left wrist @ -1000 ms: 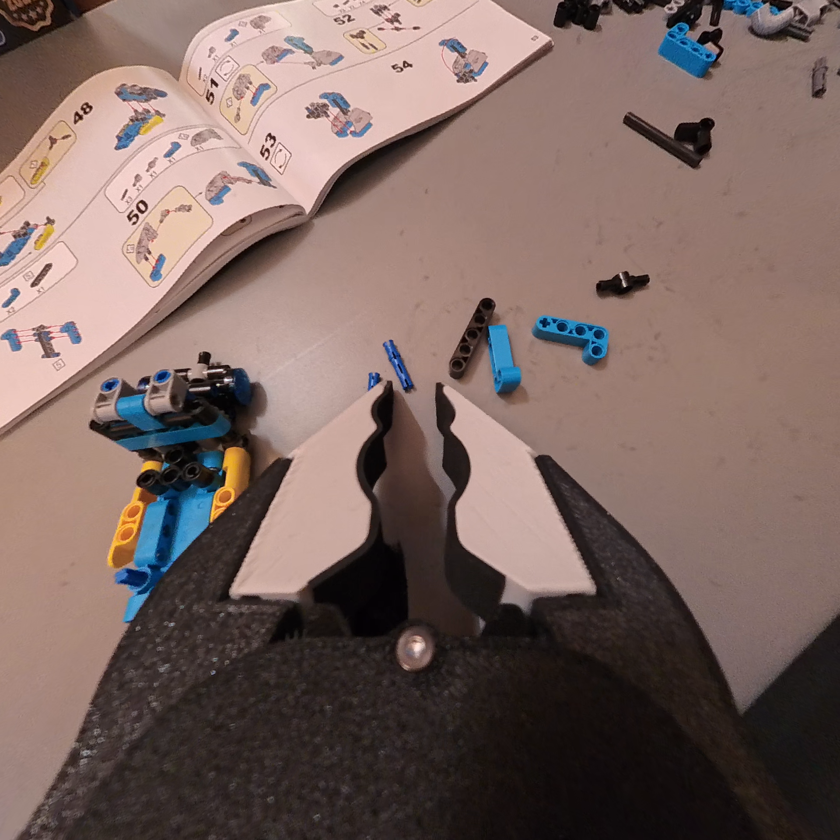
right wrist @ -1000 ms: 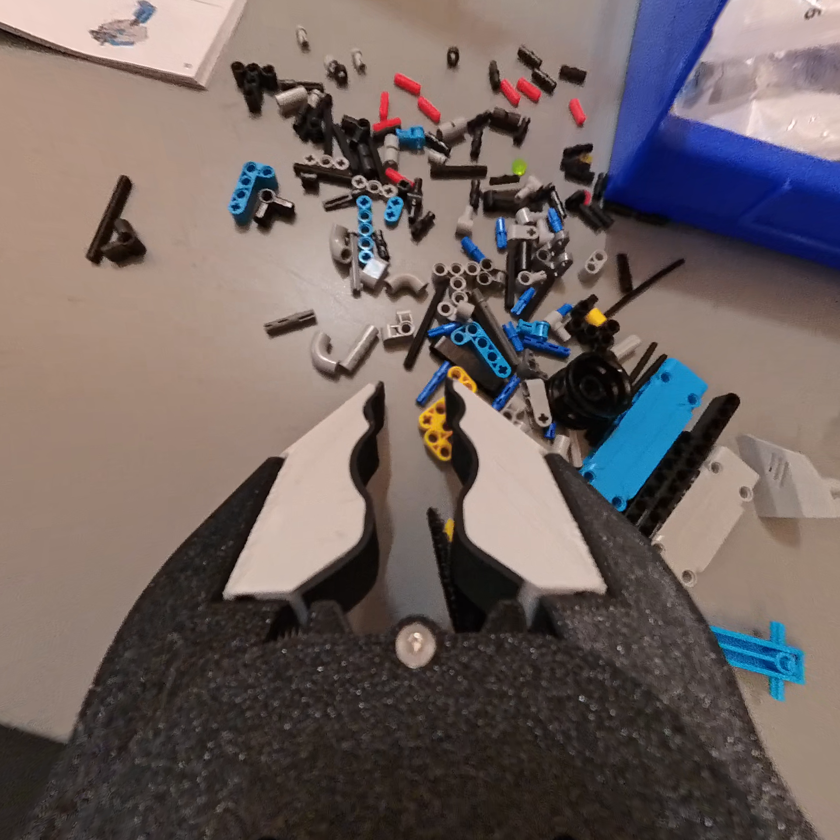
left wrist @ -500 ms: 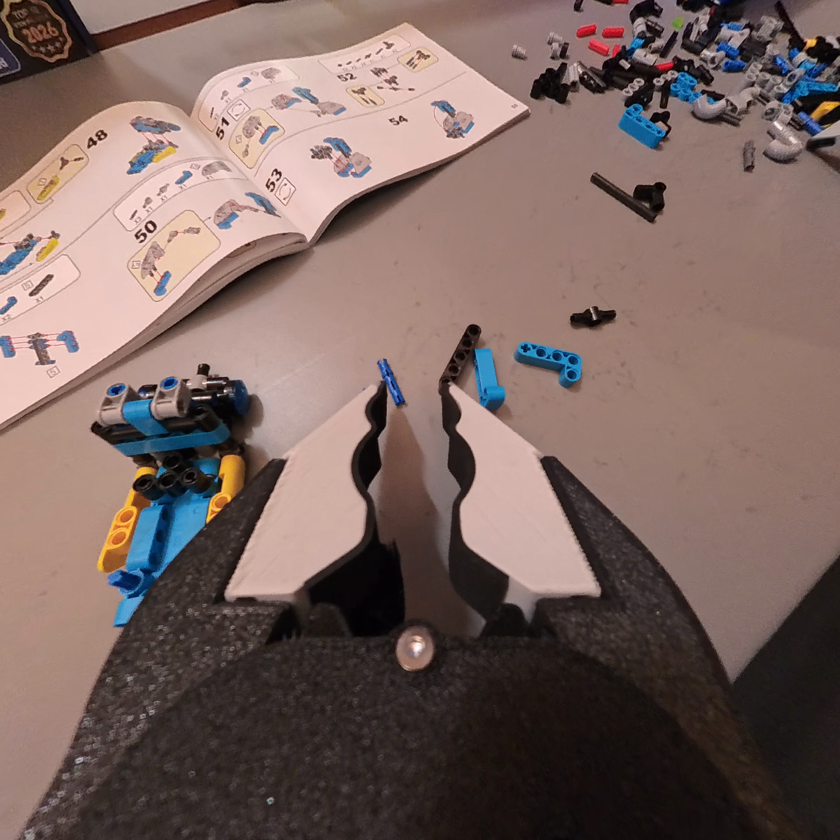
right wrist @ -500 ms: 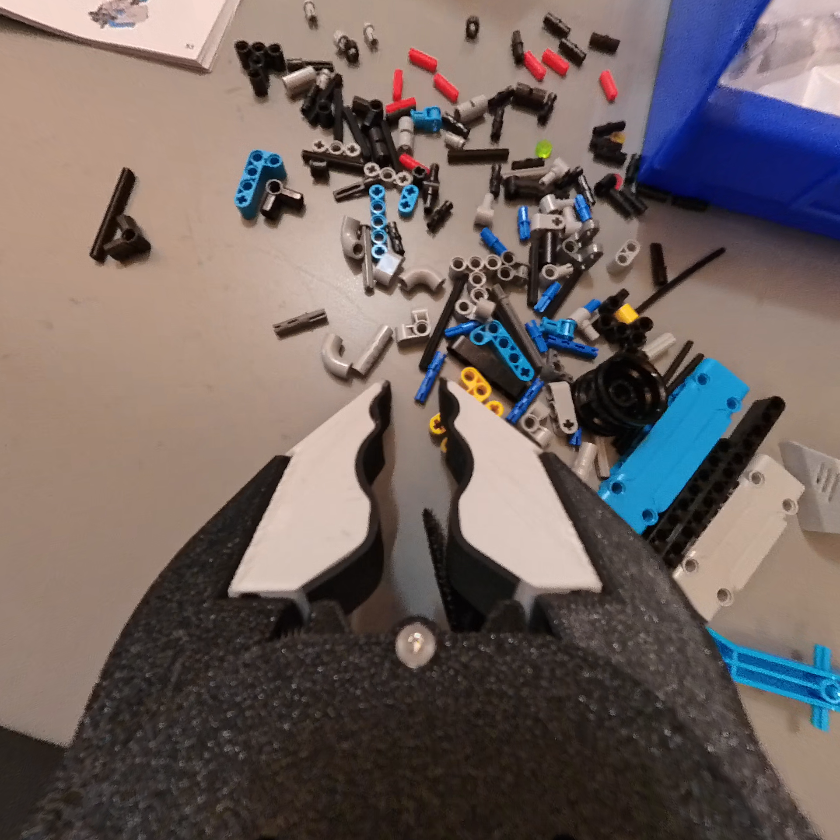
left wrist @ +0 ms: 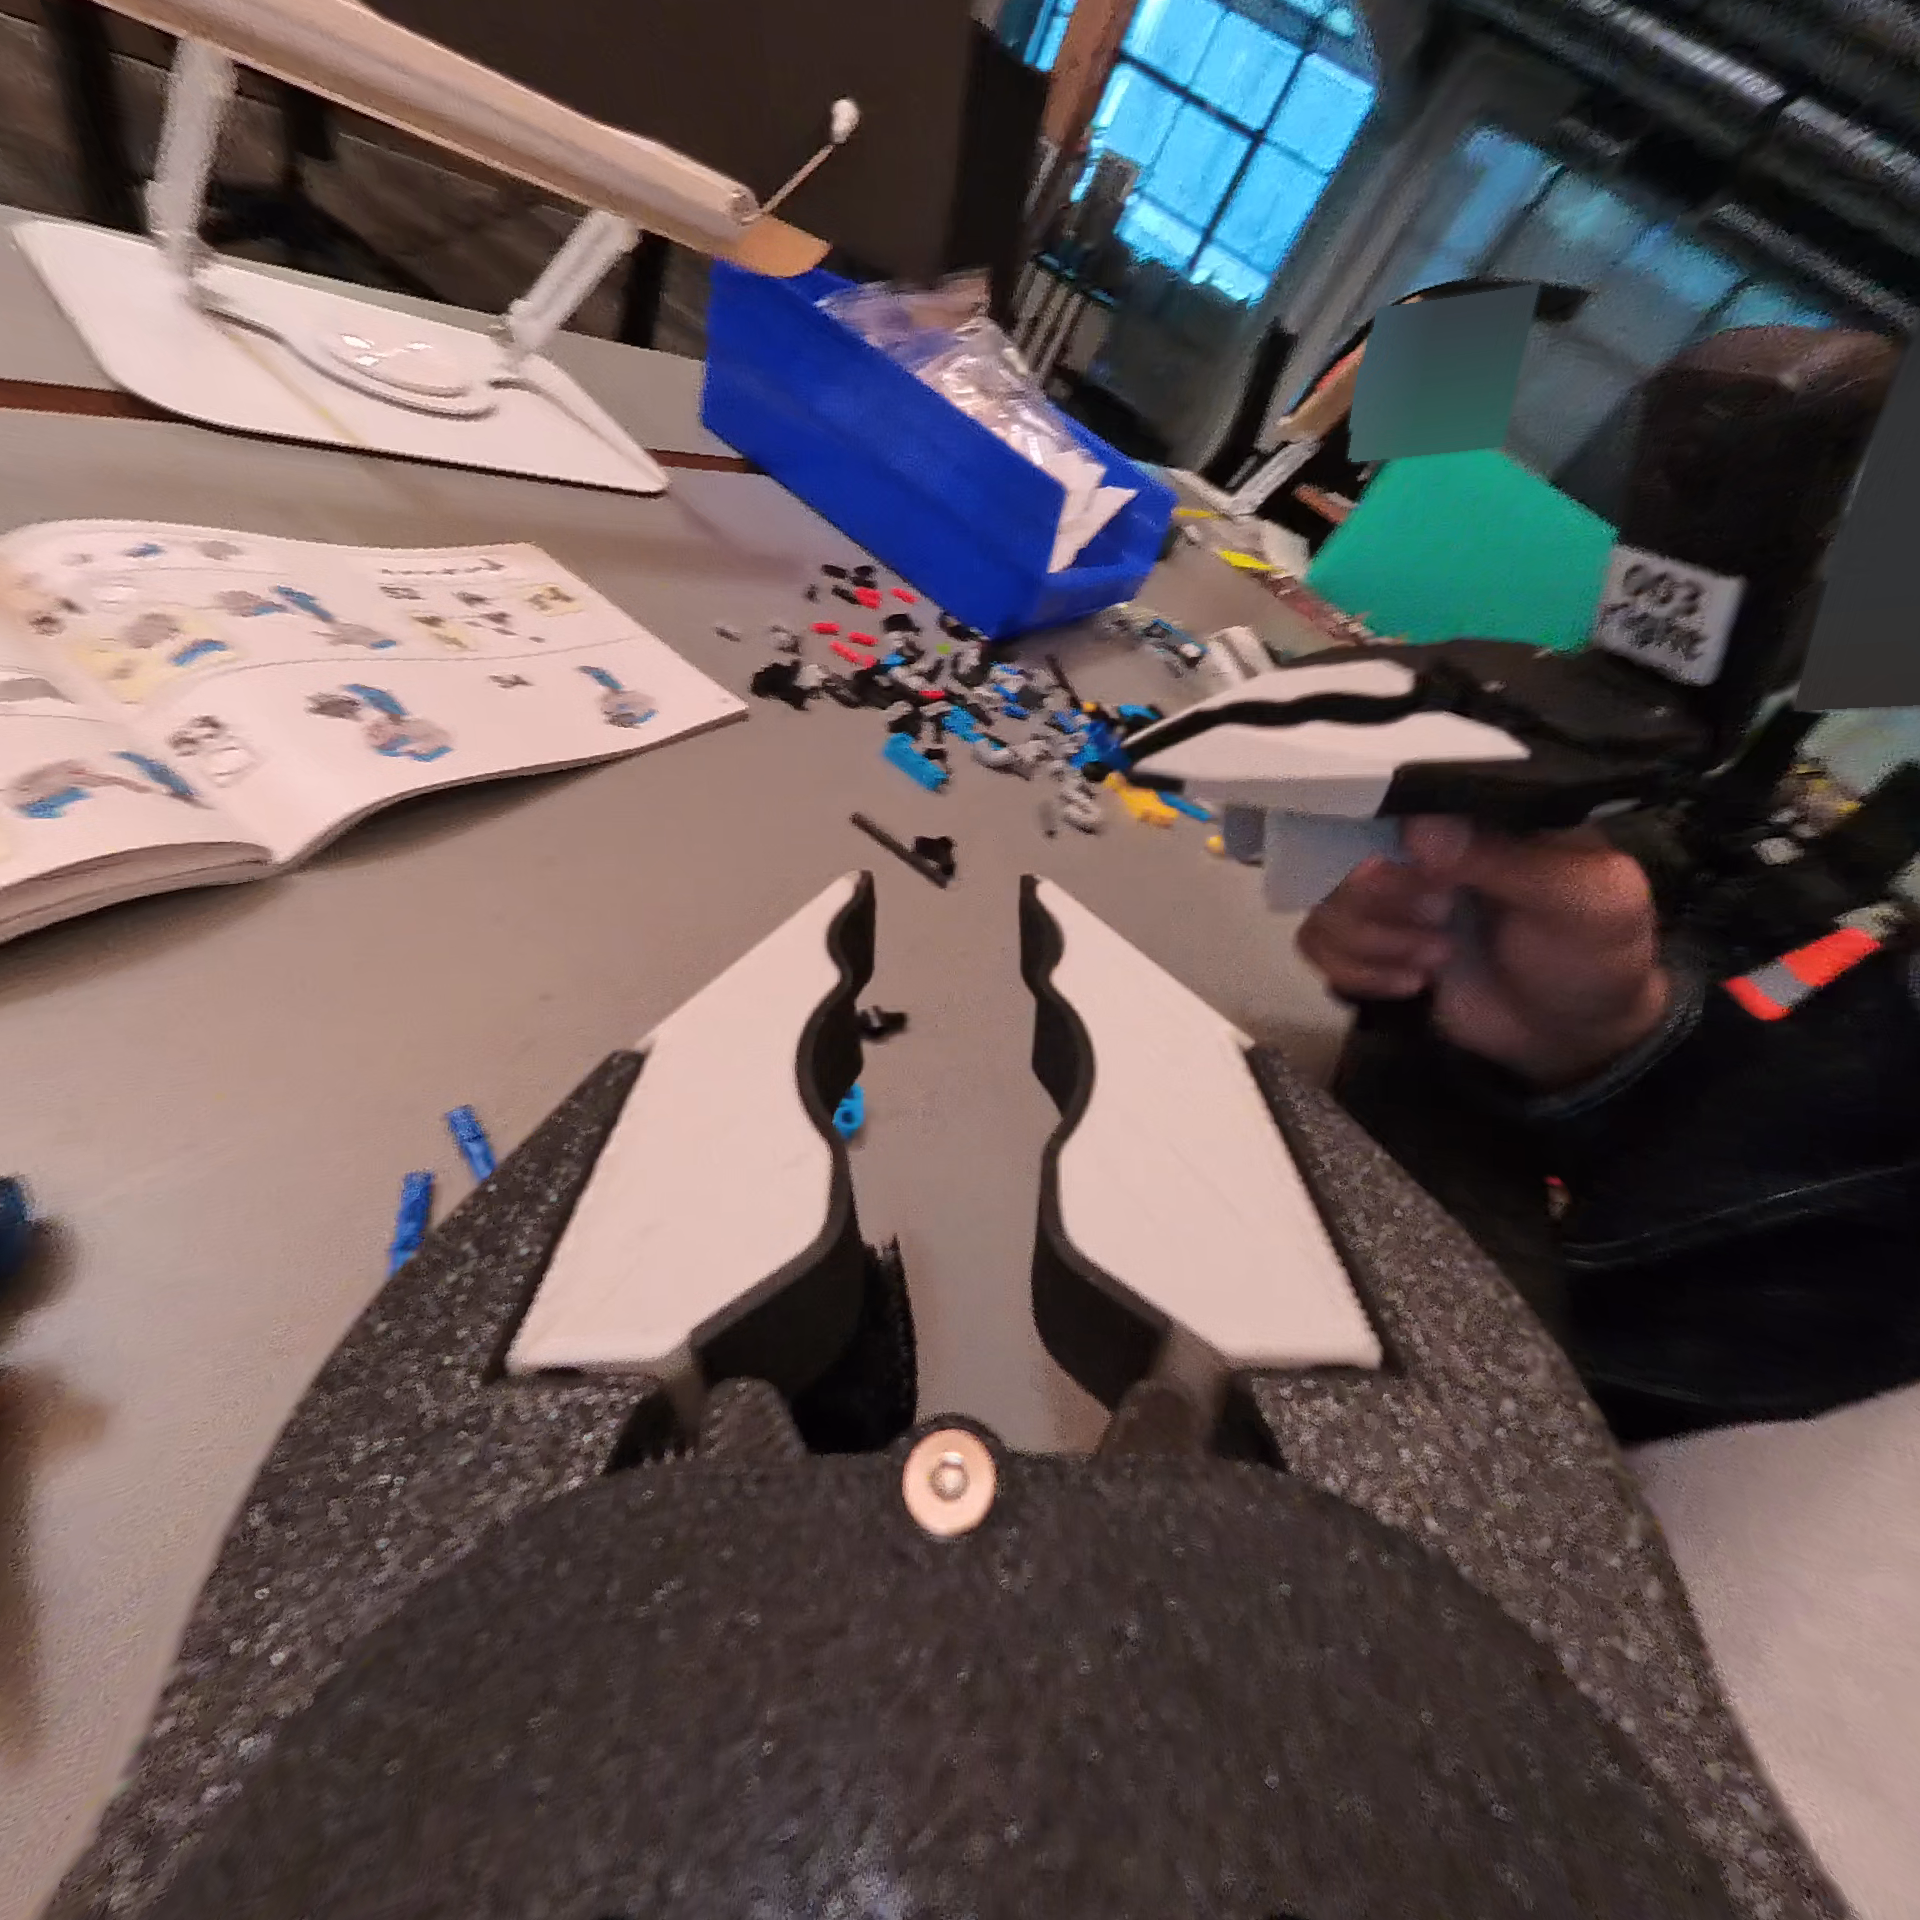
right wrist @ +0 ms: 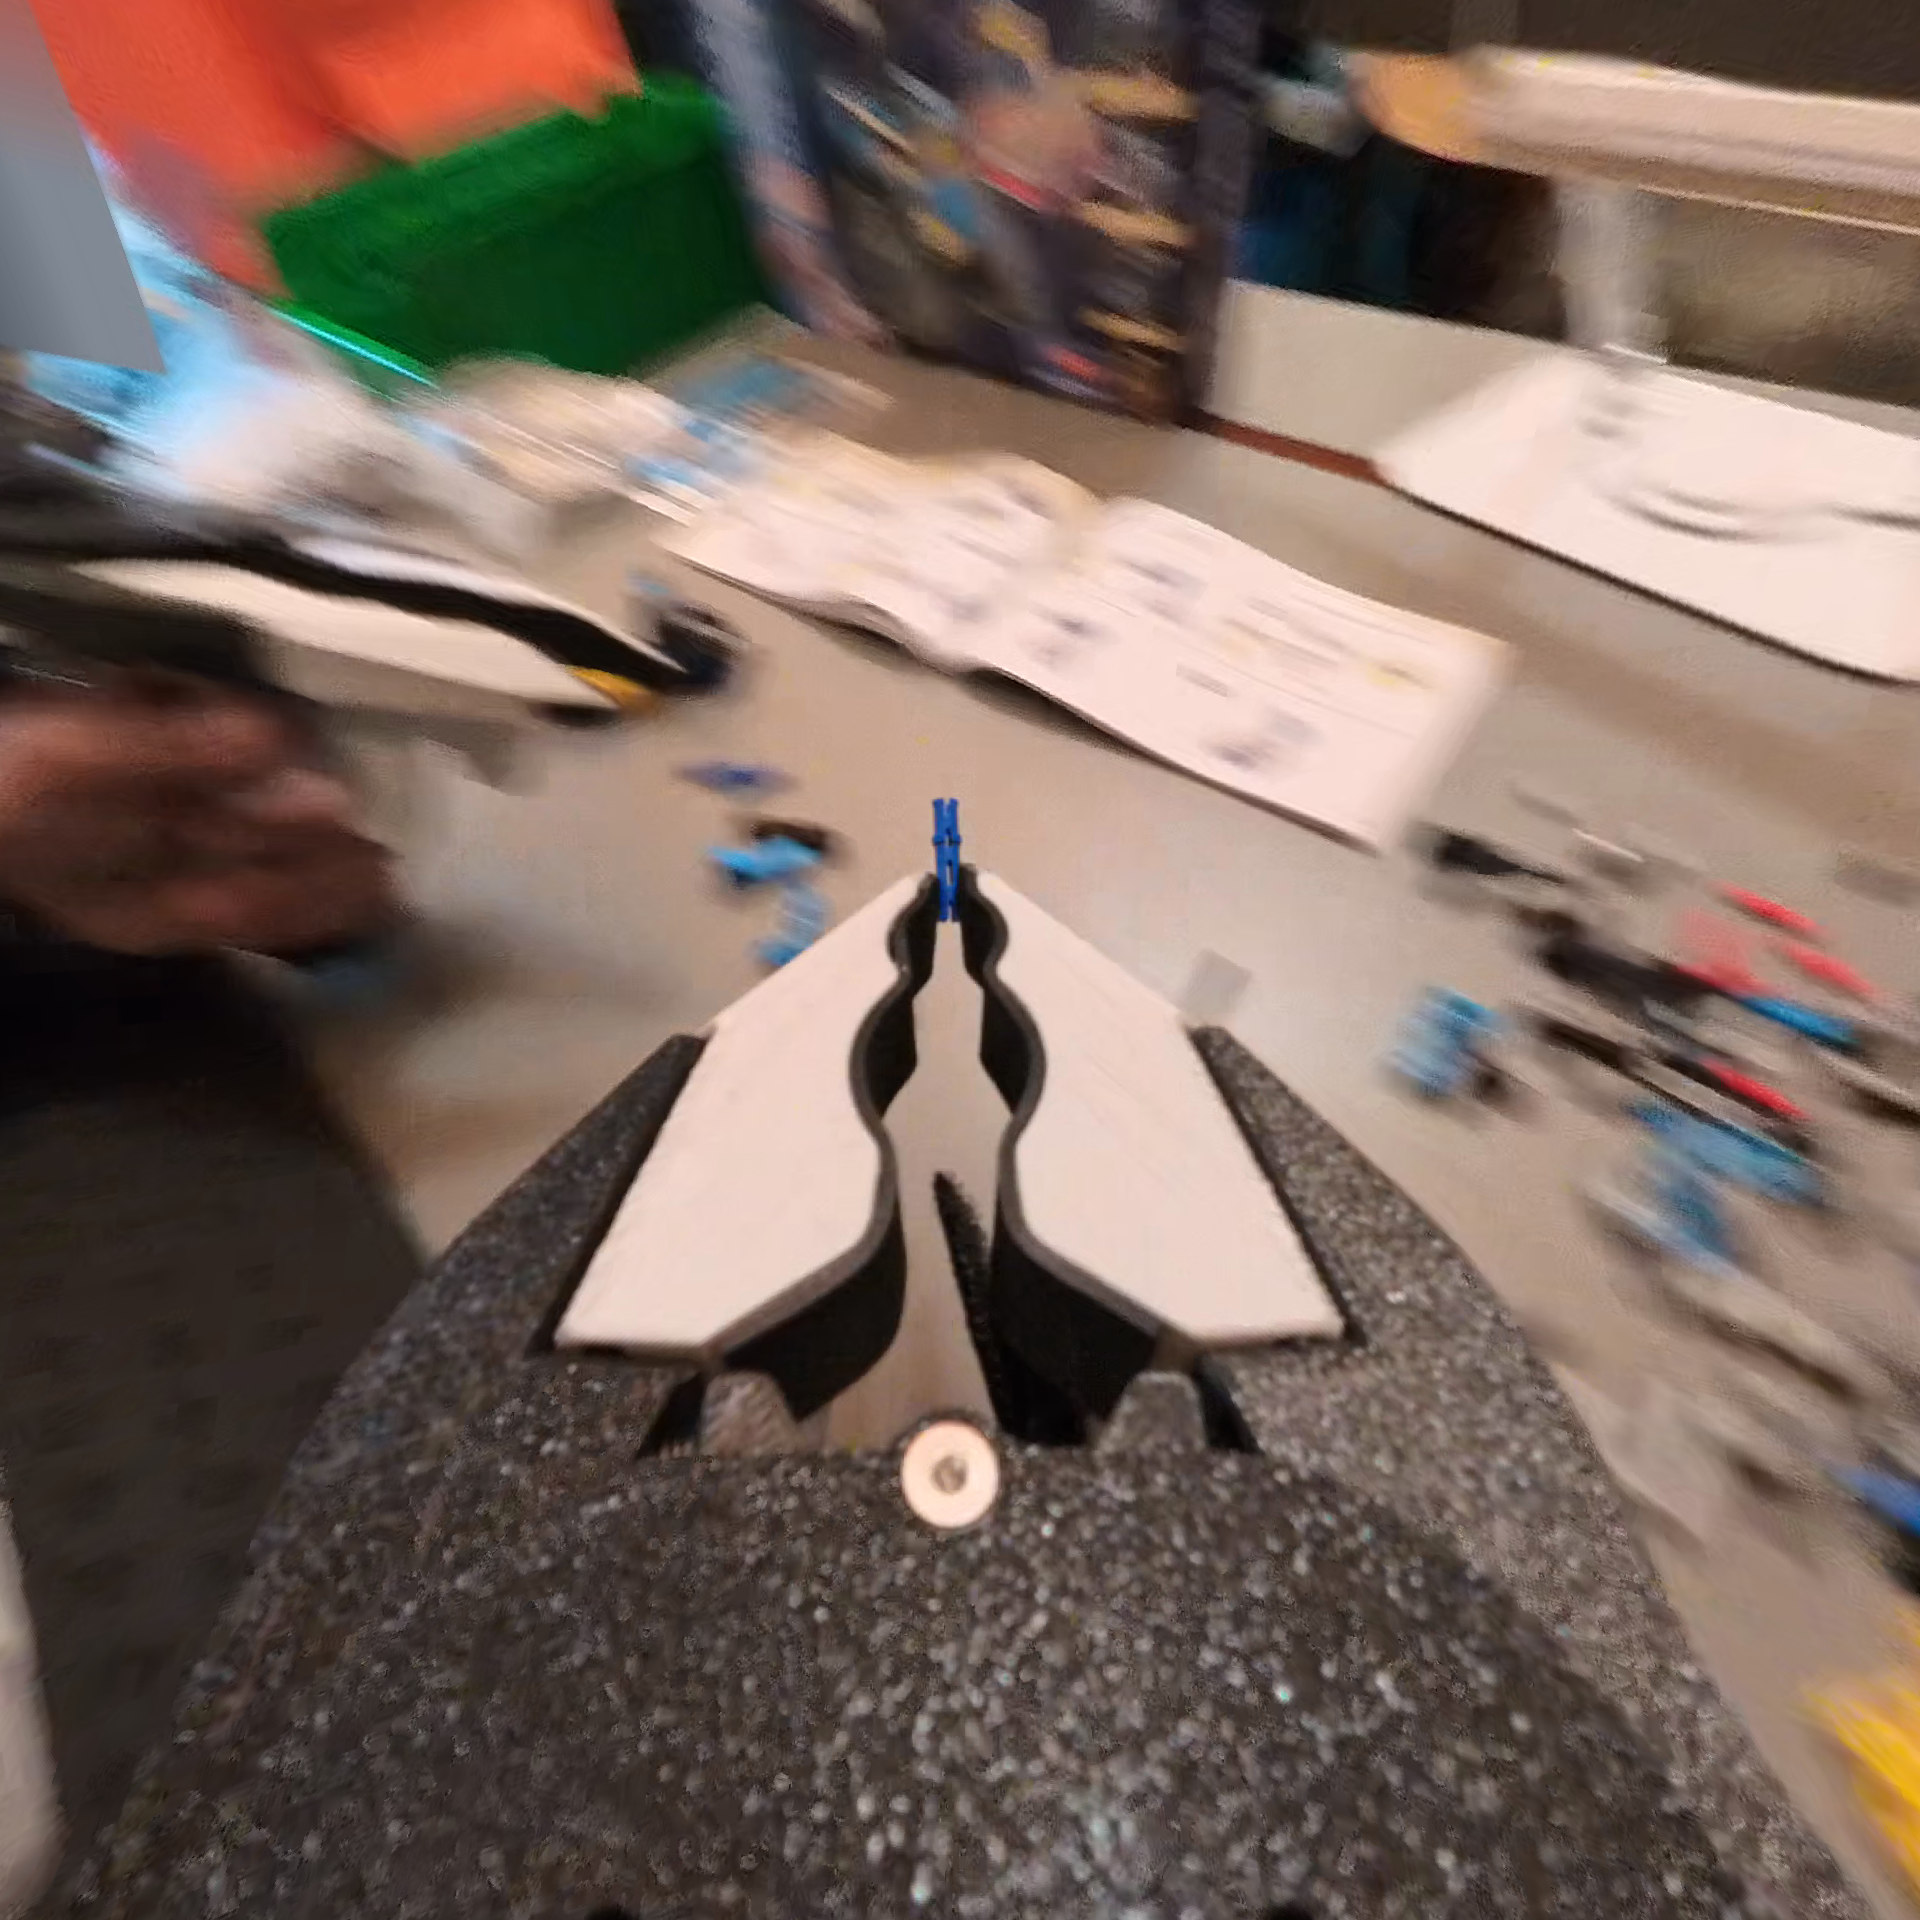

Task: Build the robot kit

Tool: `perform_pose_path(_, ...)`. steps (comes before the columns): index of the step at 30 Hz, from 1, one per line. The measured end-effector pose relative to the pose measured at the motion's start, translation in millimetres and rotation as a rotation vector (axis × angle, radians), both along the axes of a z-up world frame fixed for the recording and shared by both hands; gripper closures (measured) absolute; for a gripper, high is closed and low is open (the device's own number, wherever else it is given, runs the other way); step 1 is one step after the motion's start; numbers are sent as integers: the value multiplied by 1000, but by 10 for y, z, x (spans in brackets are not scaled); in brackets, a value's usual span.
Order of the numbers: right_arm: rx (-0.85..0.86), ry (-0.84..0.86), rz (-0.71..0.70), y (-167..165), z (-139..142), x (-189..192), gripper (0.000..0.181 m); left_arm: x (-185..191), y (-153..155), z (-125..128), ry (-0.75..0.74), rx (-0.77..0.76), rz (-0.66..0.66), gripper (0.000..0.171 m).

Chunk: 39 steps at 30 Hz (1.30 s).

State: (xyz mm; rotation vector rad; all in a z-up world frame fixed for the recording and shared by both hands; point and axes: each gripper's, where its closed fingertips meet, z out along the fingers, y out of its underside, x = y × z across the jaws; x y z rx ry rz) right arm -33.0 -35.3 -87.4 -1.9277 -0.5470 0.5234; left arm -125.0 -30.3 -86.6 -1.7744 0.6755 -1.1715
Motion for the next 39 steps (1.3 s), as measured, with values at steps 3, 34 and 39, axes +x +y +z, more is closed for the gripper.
perform_pose_path(3,-11,188,175,-83,110,-714,178,-10,-59,48,-78,-66,-52,148)
perform_pose_path(34,-102,144,88,238,-310,-520,165,-413,261,-895,486,-125,111,156)
perform_pose_path(39,-142,33,75,443,-432,-401,158,-655,497,-472,373,-50,228,140)
